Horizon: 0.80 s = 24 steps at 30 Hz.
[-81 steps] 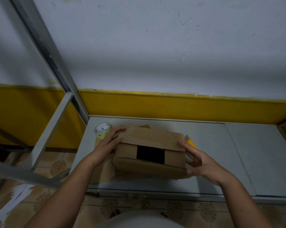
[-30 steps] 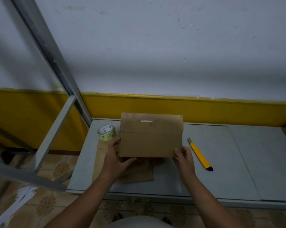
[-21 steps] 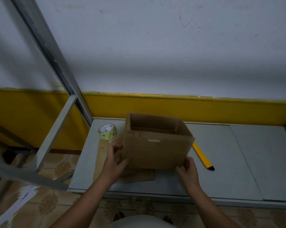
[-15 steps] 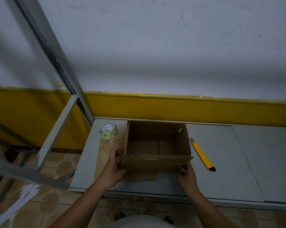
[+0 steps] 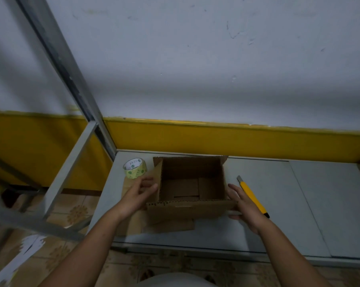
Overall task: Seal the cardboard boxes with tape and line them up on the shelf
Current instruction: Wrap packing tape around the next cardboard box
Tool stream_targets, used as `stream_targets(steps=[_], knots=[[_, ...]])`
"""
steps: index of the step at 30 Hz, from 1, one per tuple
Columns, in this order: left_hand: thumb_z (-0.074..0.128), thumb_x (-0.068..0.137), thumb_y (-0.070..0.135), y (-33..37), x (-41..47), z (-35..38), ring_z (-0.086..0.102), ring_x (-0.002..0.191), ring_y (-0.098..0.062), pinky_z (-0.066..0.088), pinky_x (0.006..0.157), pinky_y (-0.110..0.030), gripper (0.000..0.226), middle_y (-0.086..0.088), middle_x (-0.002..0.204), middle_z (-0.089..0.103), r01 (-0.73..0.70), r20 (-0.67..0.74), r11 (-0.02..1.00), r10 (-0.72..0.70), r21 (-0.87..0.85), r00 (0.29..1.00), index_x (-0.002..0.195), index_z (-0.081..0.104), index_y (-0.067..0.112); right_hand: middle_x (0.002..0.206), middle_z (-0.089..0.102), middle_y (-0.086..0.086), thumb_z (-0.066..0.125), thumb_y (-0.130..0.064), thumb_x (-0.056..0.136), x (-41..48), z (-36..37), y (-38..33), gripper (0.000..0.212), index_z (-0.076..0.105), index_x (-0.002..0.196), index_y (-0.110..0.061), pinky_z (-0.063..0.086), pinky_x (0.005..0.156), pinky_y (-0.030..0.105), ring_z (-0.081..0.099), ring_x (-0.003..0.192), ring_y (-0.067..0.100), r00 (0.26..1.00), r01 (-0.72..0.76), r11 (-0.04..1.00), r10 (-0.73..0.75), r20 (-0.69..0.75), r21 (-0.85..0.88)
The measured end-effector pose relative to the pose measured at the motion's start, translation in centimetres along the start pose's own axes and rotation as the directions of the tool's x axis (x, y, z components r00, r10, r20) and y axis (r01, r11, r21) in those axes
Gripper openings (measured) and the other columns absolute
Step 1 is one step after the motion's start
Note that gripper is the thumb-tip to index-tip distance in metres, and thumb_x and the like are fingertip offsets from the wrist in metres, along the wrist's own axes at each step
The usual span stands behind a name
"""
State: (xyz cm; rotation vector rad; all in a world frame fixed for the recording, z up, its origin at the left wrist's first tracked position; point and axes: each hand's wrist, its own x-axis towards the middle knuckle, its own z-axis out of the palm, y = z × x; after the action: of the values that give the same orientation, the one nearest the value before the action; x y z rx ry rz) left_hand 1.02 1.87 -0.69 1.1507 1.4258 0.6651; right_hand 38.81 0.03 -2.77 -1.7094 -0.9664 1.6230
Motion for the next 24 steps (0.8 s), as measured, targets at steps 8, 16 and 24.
stream_targets(steps=[8, 16, 24], knots=[[0.082, 0.09, 0.034, -1.3, 2.2, 0.3, 0.054, 0.116, -0.013, 0.052, 0.085, -0.027, 0.069, 0.005, 0.131, 0.05, -0.034, -0.04, 0.989, 0.041, 0.147, 0.998, 0.147, 0.043, 0.032, 0.152, 0.035, -0.014, 0.087, -0.014, 0.079, 1.2, -0.5, -0.8, 0.104, 0.027, 0.16, -0.039, 0.05, 0.093, 0.03, 0.046, 0.134, 0.017, 0.984, 0.165, 0.986, -0.162, 0.071, -0.03], [0.095, 0.076, 0.019, -1.8, 4.0, 0.3, 0.046, 0.136, -0.02, 0.057, 0.099, -0.041, 0.111, 0.005, 0.15, 0.038, -0.092, -0.093, 0.975, 0.112, 0.202, 0.989, 0.16, 0.025, 0.038, 0.144, 0.044, 0.003, 0.056, 0.027, 0.086, 1.1, 0.1, -2.4, 0.067, 0.056, 0.139, -0.013, 0.053, 0.061, 0.018, 0.058, 0.1, 0.011, 0.973, 0.227, 0.925, -0.206, 0.1, -0.304], [0.089, 0.08, 0.009, 0.5, 5.1, -1.1, 0.043, 0.142, -0.024, 0.061, 0.092, -0.034, 0.092, 0.005, 0.148, 0.041, -0.257, 0.092, 0.926, 0.241, 0.276, 0.966, 0.143, 0.039, 0.056, 0.152, 0.054, 0.001, 0.051, -0.059, 0.102, 0.1, -0.2, 0.0, 0.047, 0.07, 0.132, -0.029, 0.032, 0.123, 0.045, 0.047, 0.14, 0.016, 0.984, 0.115, 0.988, -0.128, 0.125, 0.107]])
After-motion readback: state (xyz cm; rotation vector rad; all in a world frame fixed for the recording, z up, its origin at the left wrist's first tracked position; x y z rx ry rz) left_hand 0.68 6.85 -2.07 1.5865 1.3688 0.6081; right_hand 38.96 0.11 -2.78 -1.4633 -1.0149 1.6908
